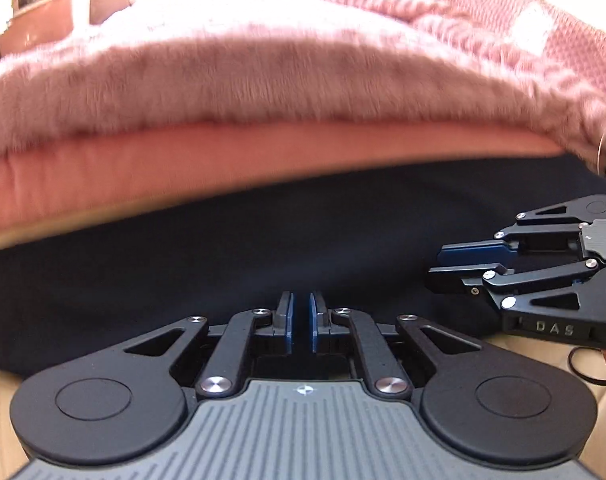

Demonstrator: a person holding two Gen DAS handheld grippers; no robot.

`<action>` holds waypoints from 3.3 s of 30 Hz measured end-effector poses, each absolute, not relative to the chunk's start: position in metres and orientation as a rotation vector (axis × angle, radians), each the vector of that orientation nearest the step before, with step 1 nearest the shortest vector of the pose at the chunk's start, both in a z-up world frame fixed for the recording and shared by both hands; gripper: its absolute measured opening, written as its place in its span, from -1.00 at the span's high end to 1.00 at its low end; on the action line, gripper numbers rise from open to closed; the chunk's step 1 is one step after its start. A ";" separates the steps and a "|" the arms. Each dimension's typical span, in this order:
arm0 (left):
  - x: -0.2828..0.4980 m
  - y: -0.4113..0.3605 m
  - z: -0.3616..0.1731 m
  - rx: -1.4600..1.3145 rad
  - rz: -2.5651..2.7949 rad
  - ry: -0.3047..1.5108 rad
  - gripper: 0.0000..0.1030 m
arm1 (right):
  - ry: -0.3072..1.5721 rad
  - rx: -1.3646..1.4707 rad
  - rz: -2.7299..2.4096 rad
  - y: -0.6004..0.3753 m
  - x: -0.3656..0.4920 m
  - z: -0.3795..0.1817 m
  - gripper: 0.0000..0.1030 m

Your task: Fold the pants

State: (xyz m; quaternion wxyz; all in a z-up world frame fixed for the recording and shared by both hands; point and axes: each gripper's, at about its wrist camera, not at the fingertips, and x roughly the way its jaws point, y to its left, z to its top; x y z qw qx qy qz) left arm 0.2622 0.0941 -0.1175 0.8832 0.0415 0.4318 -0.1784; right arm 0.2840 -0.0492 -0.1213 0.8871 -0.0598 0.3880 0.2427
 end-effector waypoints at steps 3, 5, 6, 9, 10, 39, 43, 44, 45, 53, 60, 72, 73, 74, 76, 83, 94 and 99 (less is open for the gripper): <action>0.242 0.094 -0.125 0.026 -0.336 0.925 0.84 | 0.825 -0.121 0.478 -0.049 0.260 -0.135 0.69; 0.231 0.091 -0.123 0.009 -0.366 0.971 0.84 | 0.852 -0.147 0.493 -0.048 0.247 -0.133 0.69; 0.230 0.094 -0.123 0.028 -0.395 1.006 0.87 | 0.870 -0.143 0.504 -0.049 0.244 -0.131 0.69; 0.215 0.094 -0.111 0.049 -0.408 0.983 0.88 | 0.894 -0.109 0.527 -0.057 0.237 -0.119 0.86; 0.215 0.097 -0.105 0.020 -0.399 0.956 0.88 | 0.880 -0.089 0.527 -0.060 0.239 -0.113 0.95; 0.198 0.259 -0.130 -0.925 0.105 0.767 0.19 | 0.878 -0.034 0.418 -0.079 0.260 -0.115 0.83; 0.195 0.298 -0.152 -1.129 0.150 0.664 0.12 | 0.881 -0.052 0.372 -0.091 0.272 -0.118 0.64; 0.196 0.304 -0.156 -1.155 0.148 0.645 0.15 | 0.884 -0.055 0.362 -0.094 0.274 -0.120 0.63; 0.196 0.309 -0.159 -1.176 0.152 0.628 0.27 | 0.889 -0.055 0.356 -0.098 0.274 -0.123 0.63; 0.205 0.344 -0.166 -1.205 0.206 0.577 0.74 | 0.883 -0.065 0.318 -0.113 0.277 -0.128 0.62; 0.228 0.379 -0.158 -1.180 0.305 0.524 0.72 | 0.907 -0.064 0.309 -0.127 0.273 -0.129 0.62; 0.245 0.332 -0.059 -0.945 0.174 0.436 0.92 | 0.905 -0.025 0.302 -0.137 0.273 -0.122 0.61; 0.247 0.317 -0.042 -0.893 0.142 0.428 0.92 | 0.904 -0.014 0.295 -0.140 0.271 -0.120 0.61; 0.250 0.302 -0.028 -0.850 0.111 0.422 0.92 | 0.902 -0.002 0.289 -0.144 0.268 -0.118 0.61; 0.259 0.264 0.002 -0.740 0.053 0.412 0.92 | 0.894 0.024 0.283 -0.153 0.263 -0.114 0.61; 0.274 0.099 0.050 -0.283 -0.131 0.421 0.91 | 0.860 0.105 0.259 -0.190 0.239 -0.098 0.61; 0.216 -0.094 -0.093 0.244 -0.330 0.762 0.92 | 0.866 0.211 0.219 -0.235 0.205 -0.096 0.57; 0.219 -0.084 -0.102 0.209 -0.356 0.853 0.84 | 0.886 0.246 0.247 -0.237 0.194 -0.104 0.55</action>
